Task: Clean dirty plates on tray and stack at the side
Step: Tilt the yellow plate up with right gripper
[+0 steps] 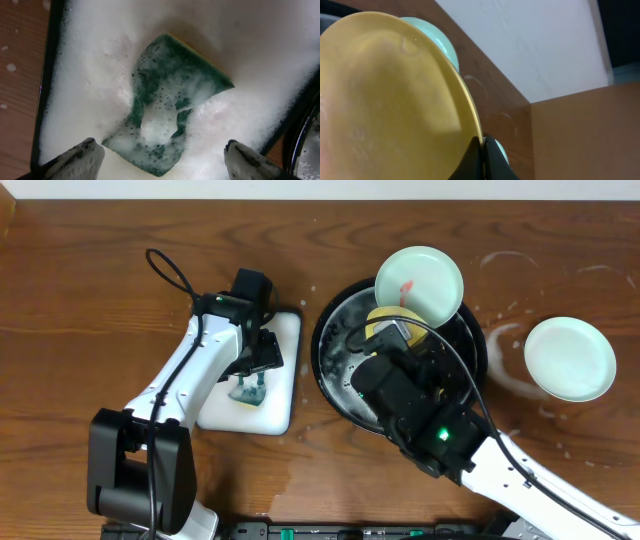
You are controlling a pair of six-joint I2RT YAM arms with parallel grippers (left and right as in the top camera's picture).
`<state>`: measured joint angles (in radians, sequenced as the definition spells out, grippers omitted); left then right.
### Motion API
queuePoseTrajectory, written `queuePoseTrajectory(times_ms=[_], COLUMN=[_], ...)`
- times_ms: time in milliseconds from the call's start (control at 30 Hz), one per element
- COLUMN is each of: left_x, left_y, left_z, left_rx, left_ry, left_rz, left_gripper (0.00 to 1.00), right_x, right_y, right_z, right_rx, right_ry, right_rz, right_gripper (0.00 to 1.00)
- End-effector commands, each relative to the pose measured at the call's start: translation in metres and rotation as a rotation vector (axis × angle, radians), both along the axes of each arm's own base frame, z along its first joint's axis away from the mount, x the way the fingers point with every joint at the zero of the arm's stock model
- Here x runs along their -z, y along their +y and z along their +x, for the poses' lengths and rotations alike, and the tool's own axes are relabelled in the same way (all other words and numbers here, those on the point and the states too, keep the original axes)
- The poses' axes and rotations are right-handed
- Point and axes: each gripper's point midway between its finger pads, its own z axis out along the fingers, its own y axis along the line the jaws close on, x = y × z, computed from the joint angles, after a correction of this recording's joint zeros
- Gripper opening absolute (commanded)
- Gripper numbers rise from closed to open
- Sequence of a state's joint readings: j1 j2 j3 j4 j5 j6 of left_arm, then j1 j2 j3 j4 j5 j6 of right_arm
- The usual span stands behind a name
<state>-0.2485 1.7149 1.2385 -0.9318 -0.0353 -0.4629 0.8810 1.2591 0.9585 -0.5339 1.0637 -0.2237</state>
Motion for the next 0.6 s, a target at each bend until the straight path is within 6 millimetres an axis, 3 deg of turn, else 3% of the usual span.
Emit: queuePoseTrajectory(times_ms=[0, 567], left_x=[0.0009, 0.0009], left_y=[0.002, 0.002], left_z=[0.0002, 0.0002], left_rx=[0.006, 0.006], left_ry=[0.004, 0.004], left_rz=[0.007, 0.007], left_gripper=[0.82, 0.82], right_x=[-0.0195, -0.0283], right_y=[-0.0068, -0.0002], right_z=[-0.0051, -0.0095], right_rx=[0.039, 0.03], right_ry=[-0.072, -0.109], right_rz=[-0.054, -0.085], right_gripper=[0.01, 0.01])
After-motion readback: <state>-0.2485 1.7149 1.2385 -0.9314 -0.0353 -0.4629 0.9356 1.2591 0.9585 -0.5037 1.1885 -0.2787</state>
